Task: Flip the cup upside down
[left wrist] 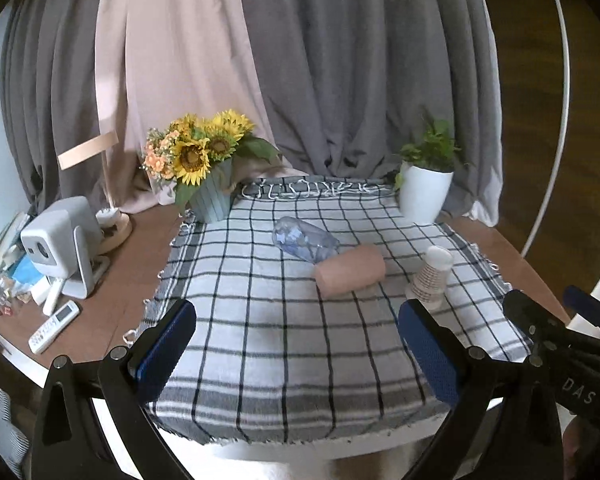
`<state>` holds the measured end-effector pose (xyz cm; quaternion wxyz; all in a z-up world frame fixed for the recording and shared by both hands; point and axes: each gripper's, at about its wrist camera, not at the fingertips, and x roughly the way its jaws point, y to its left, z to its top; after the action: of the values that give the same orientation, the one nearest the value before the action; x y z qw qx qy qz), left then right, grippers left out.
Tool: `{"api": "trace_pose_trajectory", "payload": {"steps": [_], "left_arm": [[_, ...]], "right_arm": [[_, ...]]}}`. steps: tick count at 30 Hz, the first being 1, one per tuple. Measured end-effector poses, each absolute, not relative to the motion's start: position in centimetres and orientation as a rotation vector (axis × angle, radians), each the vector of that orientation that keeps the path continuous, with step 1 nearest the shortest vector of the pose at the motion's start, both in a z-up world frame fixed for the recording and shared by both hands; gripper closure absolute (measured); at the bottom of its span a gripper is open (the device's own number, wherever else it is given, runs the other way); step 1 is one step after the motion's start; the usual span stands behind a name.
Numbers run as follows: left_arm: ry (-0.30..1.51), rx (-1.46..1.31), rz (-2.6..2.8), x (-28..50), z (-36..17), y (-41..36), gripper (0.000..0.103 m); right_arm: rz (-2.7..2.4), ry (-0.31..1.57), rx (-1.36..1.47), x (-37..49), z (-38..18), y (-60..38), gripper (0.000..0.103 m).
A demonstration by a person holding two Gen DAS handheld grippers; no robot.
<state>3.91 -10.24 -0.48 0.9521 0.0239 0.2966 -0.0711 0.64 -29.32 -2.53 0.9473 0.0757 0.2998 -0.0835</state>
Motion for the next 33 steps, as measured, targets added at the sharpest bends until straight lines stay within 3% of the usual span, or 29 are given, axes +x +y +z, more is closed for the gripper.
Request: {"api": "trace_pose_trajectory", "payload": {"steps": [33], "left_arm": [[0.489, -0.018, -0.105, -3.3, 2.5, -11.7, 0.0]], "right_arm": [[-0.121, 0.45, 0.124, -7.6, 1.8, -30.9, 0.007]]}}
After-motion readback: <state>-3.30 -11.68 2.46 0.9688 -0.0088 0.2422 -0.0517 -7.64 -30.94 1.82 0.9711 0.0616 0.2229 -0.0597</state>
